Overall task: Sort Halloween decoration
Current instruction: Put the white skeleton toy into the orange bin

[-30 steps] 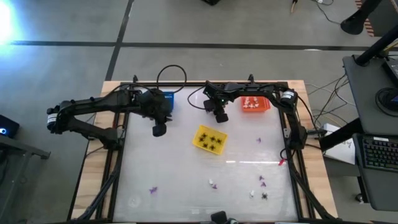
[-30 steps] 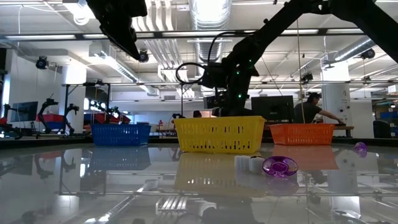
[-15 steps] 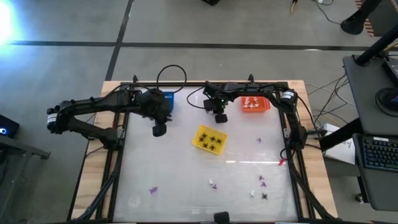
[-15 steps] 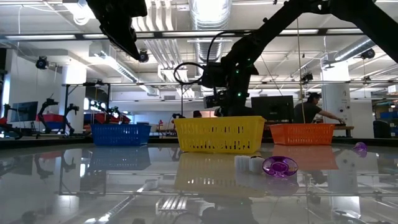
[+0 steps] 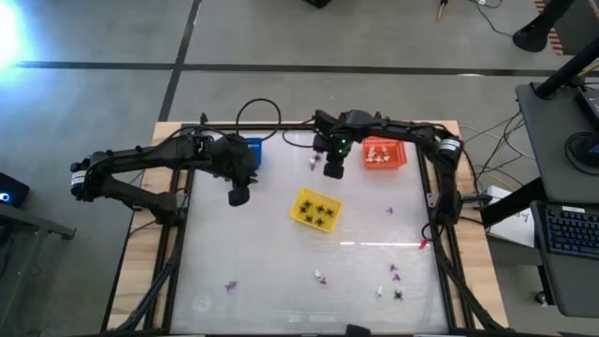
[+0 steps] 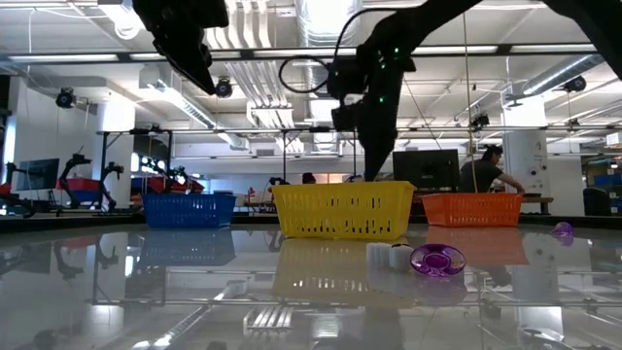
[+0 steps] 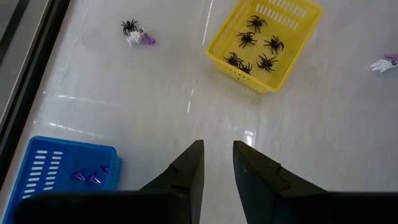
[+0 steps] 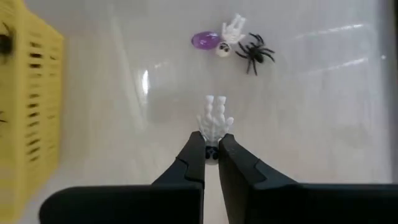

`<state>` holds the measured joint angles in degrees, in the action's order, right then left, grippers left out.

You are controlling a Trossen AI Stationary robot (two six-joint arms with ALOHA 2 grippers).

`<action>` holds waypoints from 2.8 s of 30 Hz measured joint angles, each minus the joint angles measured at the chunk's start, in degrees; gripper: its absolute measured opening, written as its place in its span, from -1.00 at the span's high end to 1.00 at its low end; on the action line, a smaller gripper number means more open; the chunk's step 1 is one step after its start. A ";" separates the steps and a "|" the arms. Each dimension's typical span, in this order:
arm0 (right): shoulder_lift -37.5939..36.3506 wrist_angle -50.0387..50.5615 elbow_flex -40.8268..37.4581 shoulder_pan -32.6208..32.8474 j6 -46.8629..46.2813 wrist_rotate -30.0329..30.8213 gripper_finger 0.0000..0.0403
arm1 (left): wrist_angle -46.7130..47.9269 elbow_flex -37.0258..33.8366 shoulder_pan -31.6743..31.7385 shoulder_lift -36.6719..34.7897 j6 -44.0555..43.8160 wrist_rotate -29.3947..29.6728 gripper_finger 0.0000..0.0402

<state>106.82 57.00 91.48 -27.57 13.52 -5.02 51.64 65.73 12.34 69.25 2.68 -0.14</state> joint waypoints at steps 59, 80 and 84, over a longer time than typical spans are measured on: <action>-5.31 17.21 -4.90 -20.11 -27.01 0.55 0.94 | 9.39 -0.02 -0.01 -8.50 5.55 0.17 0.66; -5.31 12.34 -9.33 -20.04 -26.55 5.53 0.89 | 9.84 -0.02 -0.01 -8.50 4.94 0.15 0.66; -5.31 11.84 -9.33 -20.07 -27.03 7.62 0.72 | 9.84 -0.02 0.00 -8.50 4.94 0.15 0.66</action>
<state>101.51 68.84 82.15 -47.64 -13.52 2.60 61.47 65.71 12.33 60.75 7.62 0.01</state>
